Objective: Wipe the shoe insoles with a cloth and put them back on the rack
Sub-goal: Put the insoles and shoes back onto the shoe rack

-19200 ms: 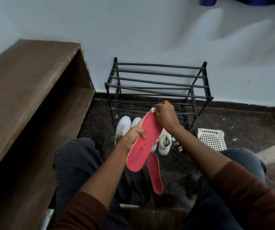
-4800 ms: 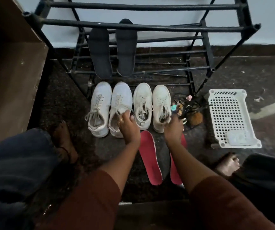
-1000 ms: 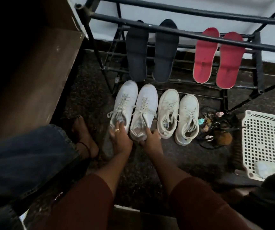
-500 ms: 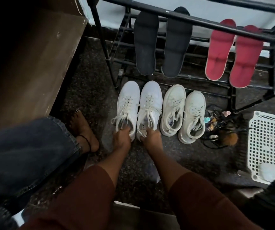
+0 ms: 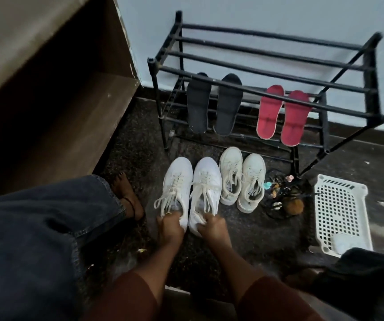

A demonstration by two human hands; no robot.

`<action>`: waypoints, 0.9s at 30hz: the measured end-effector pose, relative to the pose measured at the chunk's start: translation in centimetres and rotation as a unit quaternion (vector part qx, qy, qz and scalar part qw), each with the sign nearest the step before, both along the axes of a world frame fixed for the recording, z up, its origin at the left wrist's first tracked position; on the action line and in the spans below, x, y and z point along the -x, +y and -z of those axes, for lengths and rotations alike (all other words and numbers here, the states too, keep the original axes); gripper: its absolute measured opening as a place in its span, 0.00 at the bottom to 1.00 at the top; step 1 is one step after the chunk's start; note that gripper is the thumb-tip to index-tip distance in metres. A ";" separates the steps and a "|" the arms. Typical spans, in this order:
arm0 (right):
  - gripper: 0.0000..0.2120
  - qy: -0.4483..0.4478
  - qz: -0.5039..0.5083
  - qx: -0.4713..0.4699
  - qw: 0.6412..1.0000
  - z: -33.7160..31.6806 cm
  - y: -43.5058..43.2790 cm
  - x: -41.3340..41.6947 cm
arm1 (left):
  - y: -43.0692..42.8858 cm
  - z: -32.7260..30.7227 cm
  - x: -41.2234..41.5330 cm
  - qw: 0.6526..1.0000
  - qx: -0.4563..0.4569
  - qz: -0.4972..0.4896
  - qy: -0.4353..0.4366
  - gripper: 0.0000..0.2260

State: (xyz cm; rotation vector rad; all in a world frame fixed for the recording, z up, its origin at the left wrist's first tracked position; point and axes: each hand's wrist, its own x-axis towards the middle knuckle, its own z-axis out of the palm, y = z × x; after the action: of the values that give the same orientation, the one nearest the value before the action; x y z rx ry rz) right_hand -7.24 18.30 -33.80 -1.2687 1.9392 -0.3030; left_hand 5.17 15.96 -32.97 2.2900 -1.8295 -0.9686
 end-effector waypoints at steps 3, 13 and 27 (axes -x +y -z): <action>0.16 -0.001 0.014 0.031 0.999 -3.0 1.7 -0.5 | 1.6 -3.0 -0.3 1.000 0.008 0.005 -0.004 0.17; 0.12 0.039 0.009 0.119 0.992 -10.9 6.3 -1.3 | 5.9 -11.4 -1.7 0.994 0.094 0.044 -0.022 0.16; 0.11 0.114 0.031 0.319 0.941 -24.3 0.1 0.8 | -0.7 -23.5 -0.6 0.939 0.336 0.073 0.022 0.15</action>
State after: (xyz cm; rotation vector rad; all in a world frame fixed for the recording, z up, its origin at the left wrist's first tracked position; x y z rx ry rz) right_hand -8.04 18.39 -9.45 -1.7092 2.1654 -0.9086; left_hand 5.76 15.25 -9.50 1.7198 -1.9322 -0.3061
